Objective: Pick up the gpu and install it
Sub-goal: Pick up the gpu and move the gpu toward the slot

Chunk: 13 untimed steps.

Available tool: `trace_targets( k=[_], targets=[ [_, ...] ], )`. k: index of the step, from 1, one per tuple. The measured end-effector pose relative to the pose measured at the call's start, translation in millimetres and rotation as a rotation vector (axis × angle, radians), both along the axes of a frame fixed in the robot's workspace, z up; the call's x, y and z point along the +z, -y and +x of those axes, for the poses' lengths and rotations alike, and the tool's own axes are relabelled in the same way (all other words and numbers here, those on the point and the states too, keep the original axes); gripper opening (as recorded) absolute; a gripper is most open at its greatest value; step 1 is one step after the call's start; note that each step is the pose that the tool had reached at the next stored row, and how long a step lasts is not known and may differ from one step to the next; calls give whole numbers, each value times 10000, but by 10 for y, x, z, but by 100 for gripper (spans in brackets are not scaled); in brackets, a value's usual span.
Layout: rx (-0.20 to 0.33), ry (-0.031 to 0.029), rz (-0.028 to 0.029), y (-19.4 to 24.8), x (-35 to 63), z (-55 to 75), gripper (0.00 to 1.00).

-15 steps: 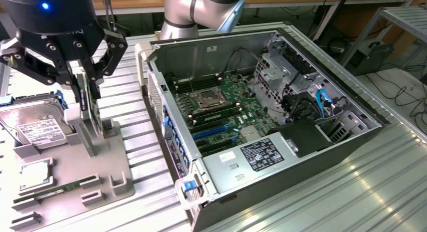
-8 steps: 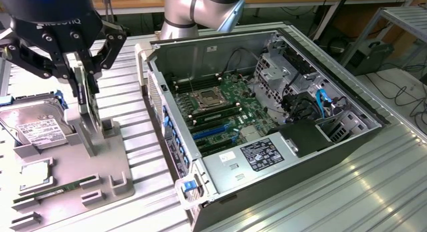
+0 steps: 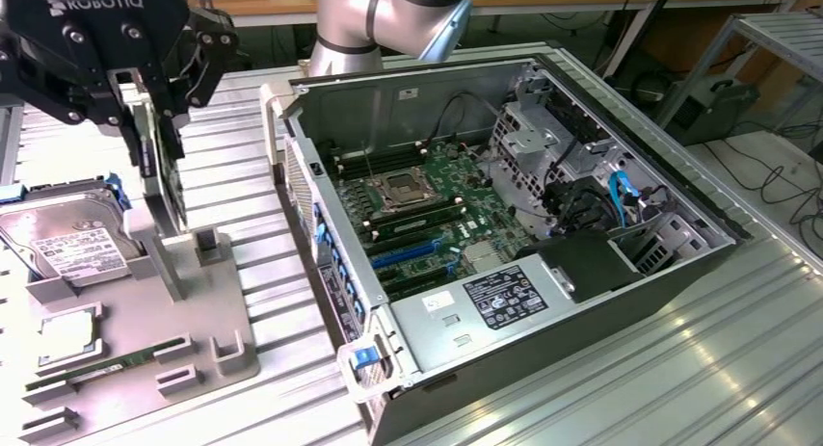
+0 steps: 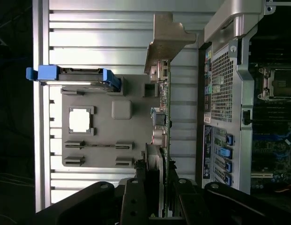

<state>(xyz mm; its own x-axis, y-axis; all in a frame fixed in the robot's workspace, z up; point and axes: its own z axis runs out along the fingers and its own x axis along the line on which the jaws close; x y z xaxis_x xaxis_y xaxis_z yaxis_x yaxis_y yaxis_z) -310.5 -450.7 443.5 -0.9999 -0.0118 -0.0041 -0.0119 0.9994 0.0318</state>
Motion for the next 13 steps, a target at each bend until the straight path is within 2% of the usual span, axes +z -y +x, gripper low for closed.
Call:
trace_targets(
  k=[9,13],
  targets=[
    [2,0,-1,0,210,0,27],
    [2,0,1,0,243,0,27]
  ],
)
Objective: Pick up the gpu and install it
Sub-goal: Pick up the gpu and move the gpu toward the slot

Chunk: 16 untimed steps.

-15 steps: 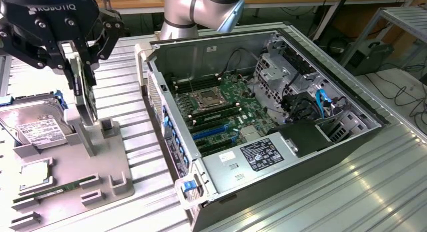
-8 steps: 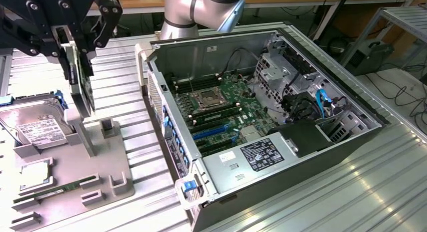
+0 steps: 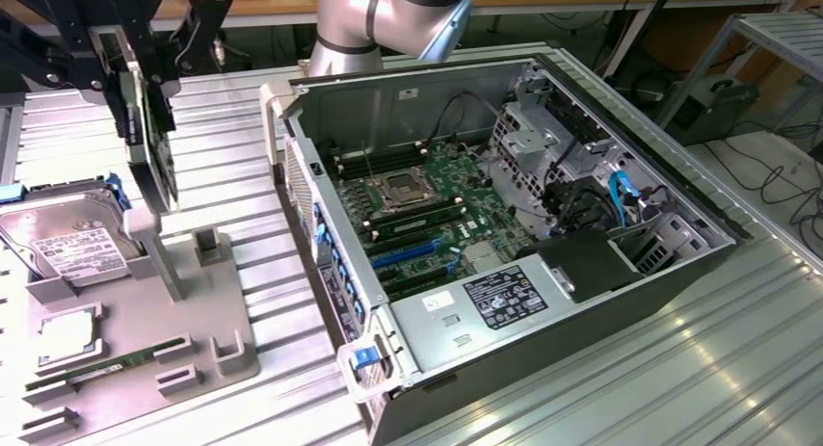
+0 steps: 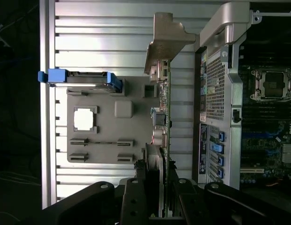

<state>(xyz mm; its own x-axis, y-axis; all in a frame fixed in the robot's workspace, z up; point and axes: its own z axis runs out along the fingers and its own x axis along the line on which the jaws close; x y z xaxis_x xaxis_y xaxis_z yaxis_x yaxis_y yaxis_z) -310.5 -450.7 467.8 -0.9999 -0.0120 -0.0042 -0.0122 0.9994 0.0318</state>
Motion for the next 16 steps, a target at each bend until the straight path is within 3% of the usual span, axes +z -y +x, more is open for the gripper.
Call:
trace_targets(
  k=[5,7,10,13,15,16],
  targets=[
    [0,0,0,0,0,73,27],
    [1,0,0,0,0,289,27],
    [0,0,0,0,0,737,27],
    [0,-1,0,0,0,978,27],
    [19,1,1,0,0,1267,27],
    [200,-1,0,-1,0,1337,27]
  ],
)
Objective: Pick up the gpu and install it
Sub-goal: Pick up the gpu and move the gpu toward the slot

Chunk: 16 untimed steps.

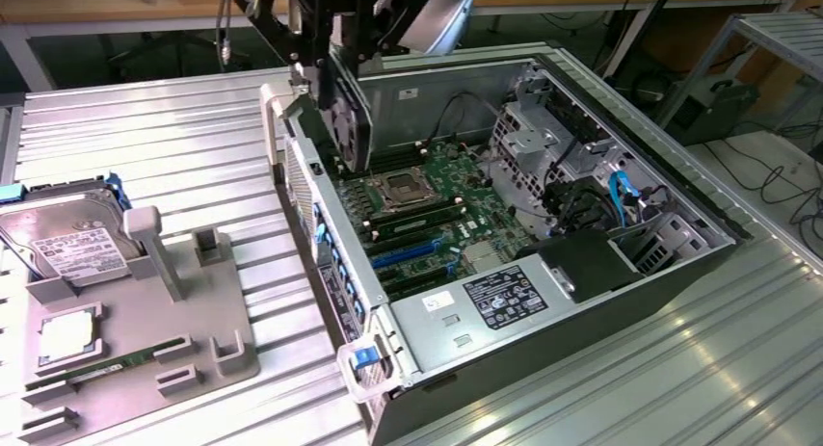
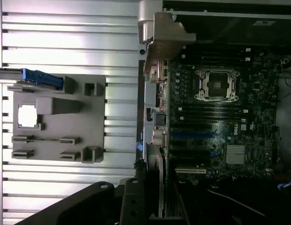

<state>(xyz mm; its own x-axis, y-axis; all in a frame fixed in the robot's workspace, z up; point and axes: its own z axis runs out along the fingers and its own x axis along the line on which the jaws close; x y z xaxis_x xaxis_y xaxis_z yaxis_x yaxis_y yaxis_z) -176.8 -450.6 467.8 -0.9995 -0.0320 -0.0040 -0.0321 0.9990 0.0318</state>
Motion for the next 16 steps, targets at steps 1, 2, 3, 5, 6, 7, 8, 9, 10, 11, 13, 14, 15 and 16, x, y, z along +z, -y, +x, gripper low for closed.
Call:
trace_targets(
  k=[1,2,3,5,6,7,8,9,10,11,13,14,15,16],
  targets=[
    [-1,1,0,0,0,134,27],
    [0,1,0,0,0,244,27],
    [0,1,1,0,0,310,27],
    [-1,1,0,-1,0,370,27],
    [0,1,0,0,0,390,27],
    [0,1,0,-1,0,406,27],
    [-1,1,0,-1,0,424,27],
    [-1,1,1,-1,-1,438,27],
    [0,1,0,-1,0,456,27],
    [-1,1,0,-1,0,471,27],
    [-1,1,0,-1,0,504,27],
    [-1,1,0,-1,0,520,27],
    [-1,1,1,-1,-1,533,27],
    [-1,1,0,-1,0,546,27]
  ],
)
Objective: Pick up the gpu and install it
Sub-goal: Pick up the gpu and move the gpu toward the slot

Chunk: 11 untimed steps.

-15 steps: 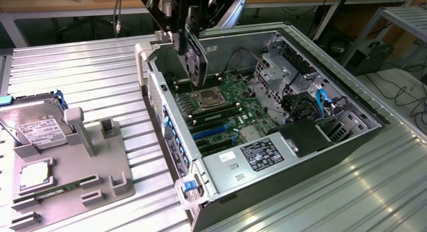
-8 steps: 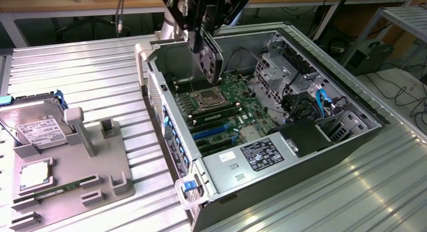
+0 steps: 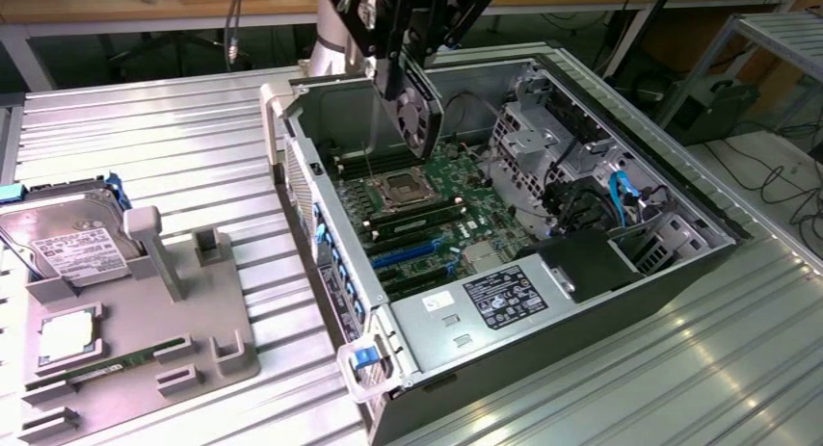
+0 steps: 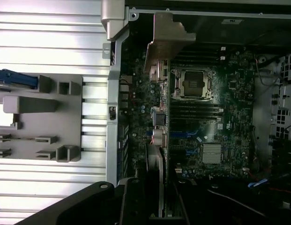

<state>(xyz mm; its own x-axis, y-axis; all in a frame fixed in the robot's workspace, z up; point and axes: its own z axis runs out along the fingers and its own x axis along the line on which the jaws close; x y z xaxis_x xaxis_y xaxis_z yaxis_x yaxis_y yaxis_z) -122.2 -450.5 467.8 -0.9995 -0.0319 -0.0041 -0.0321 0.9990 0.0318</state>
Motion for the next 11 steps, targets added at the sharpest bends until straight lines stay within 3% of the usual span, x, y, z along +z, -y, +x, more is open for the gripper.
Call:
trace_targets(
  k=[11],
  targets=[
    [0,0,1,-1,-1,228,27]
  ],
)
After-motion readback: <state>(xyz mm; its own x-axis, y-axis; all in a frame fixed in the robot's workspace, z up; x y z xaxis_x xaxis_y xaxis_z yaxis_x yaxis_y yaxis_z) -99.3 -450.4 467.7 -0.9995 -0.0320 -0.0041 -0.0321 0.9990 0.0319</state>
